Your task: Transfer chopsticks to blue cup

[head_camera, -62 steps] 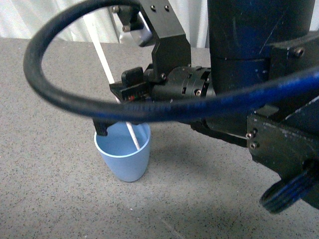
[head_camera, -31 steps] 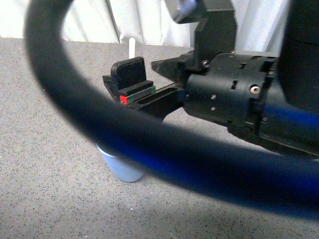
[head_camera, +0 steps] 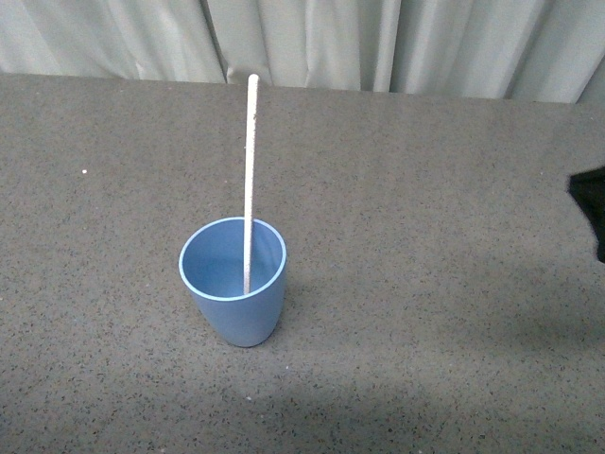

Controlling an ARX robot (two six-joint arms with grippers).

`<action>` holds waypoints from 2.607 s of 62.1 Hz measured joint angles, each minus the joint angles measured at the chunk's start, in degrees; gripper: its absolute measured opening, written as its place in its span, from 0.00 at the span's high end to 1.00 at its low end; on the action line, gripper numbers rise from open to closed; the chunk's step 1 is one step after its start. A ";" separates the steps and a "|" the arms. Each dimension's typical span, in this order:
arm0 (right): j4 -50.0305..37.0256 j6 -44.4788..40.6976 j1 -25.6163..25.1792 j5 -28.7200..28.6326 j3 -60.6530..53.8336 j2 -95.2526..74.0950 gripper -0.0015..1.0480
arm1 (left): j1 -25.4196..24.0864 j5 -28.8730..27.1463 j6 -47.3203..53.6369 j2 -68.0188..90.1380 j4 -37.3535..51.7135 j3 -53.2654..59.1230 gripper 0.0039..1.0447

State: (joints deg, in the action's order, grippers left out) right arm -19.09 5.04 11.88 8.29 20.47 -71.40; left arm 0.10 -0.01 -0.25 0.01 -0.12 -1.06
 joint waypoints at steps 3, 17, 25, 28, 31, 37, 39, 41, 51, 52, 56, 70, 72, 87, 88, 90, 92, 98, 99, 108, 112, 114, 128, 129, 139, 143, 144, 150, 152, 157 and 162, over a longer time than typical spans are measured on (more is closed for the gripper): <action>1.11 -0.50 -1.44 0.44 -1.62 3.61 0.09 | 0.00 0.00 0.00 0.00 0.00 0.00 0.06; -32.50 -4.17 -6.58 -3.08 -16.87 14.62 0.43 | 0.00 0.00 0.00 0.04 0.00 0.00 0.06; -28.11 -4.70 -10.91 -7.96 -18.49 21.42 0.67 | 0.00 0.00 0.00 0.04 0.00 0.00 0.06; -26.14 -4.70 -11.61 -7.89 -19.04 23.61 0.75 | 0.00 -0.02 0.00 0.04 0.00 0.00 0.06; -24.22 -4.74 -11.72 -8.04 -19.41 25.90 0.84 | 0.00 0.00 0.00 0.04 0.00 0.00 0.06; -20.83 -4.81 -11.74 -8.20 -19.74 29.99 0.99 | 0.00 0.00 0.00 0.04 0.00 0.00 0.06; -19.74 -4.90 -11.74 -8.17 -19.85 31.26 0.99 | 0.00 0.00 0.00 0.04 0.00 0.00 0.06; -18.21 -4.94 -11.74 -8.17 -19.93 32.92 0.99 | 0.00 0.00 0.00 0.04 0.00 0.00 0.06; -12.87 -4.94 -11.74 -8.20 -20.20 38.84 0.99 | 0.00 0.00 0.00 0.04 0.00 0.00 0.06; -12.39 -4.94 -11.74 -8.20 -20.20 39.56 0.99 | 0.00 0.00 0.00 0.04 0.00 0.00 0.06; -10.21 -4.94 -11.74 -8.20 -20.20 41.70 0.99 | 0.00 0.00 0.00 0.04 0.00 0.00 0.06; -3.02 -4.94 -11.74 -8.22 -20.22 49.33 0.99 | 0.00 0.00 0.00 0.04 0.00 0.00 0.06; -2.03 -4.94 -11.74 -8.22 -20.22 50.36 0.99 | 0.00 0.00 0.00 0.04 0.00 0.00 0.06; 3.96 -4.94 -11.74 -8.22 -20.22 56.46 0.99 | 0.00 0.00 0.00 0.04 0.00 0.00 0.06; 4.31 -4.94 -11.74 -8.22 -20.22 56.85 0.99 | 0.00 0.00 0.00 0.04 0.00 0.00 0.06; 5.01 -4.94 -11.74 -8.22 -20.22 57.53 0.99 | 0.00 0.00 0.00 0.04 0.00 0.00 0.06; 5.51 -4.94 -11.74 -8.22 -20.22 58.03 0.99 | 0.00 0.00 0.00 0.04 0.00 0.00 0.06; 7.06 -4.94 -11.74 -8.22 -20.22 59.56 0.99 | 0.00 0.00 0.00 0.04 0.00 0.00 0.06; 7.37 -4.94 -11.74 -8.22 -20.22 59.87 0.99 | 0.00 0.00 0.00 0.04 0.00 0.00 0.06; 10.93 -4.94 -11.74 -8.24 -20.17 63.23 0.99 | 0.00 0.00 0.00 0.04 0.00 0.00 0.06; 17.40 -5.01 -11.74 -8.37 -20.17 67.82 0.99 | 0.00 0.00 0.00 0.02 0.00 0.00 0.06; 18.60 -5.01 -11.74 -8.35 -20.17 69.40 0.99 | 0.00 -0.02 0.00 0.04 0.00 0.00 0.06; 18.99 -5.05 -11.74 -8.35 -20.17 71.14 0.96 | 0.00 0.00 0.00 0.02 0.00 0.00 0.06; 18.99 -5.07 -11.74 -8.37 -20.17 71.14 0.94 | 0.00 0.00 0.00 0.02 0.00 0.00 0.06; 18.99 -5.05 -11.74 -8.37 -20.17 71.14 0.67 | 0.00 0.00 0.00 0.02 0.00 0.00 0.06; 18.99 -5.05 -11.74 -8.37 -20.17 71.14 0.52 | 0.00 0.00 0.00 0.02 0.00 0.00 0.06; 18.99 -5.05 -11.74 -8.37 -20.17 71.14 0.48 | 0.00 0.00 0.00 0.02 0.00 0.00 0.06; 18.99 -5.07 -11.74 -8.37 -20.17 71.14 0.30 | 0.00 0.00 0.00 0.02 0.00 0.00 0.06; 18.99 -5.05 -11.74 -8.37 -20.17 71.14 0.24 | 0.00 0.00 0.00 0.02 0.00 0.00 0.06; 18.99 -5.05 -11.74 -8.37 -20.17 71.14 0.11 | 0.00 0.00 0.00 0.02 0.00 0.00 0.06; 18.99 -5.03 -11.74 -8.37 -20.17 71.14 0.10 | 0.00 0.00 0.00 0.02 0.00 0.00 0.06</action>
State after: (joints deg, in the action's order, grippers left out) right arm -0.10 0.01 0.14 -0.08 0.30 -0.25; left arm 0.10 -0.01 -0.25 0.03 -0.12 -1.06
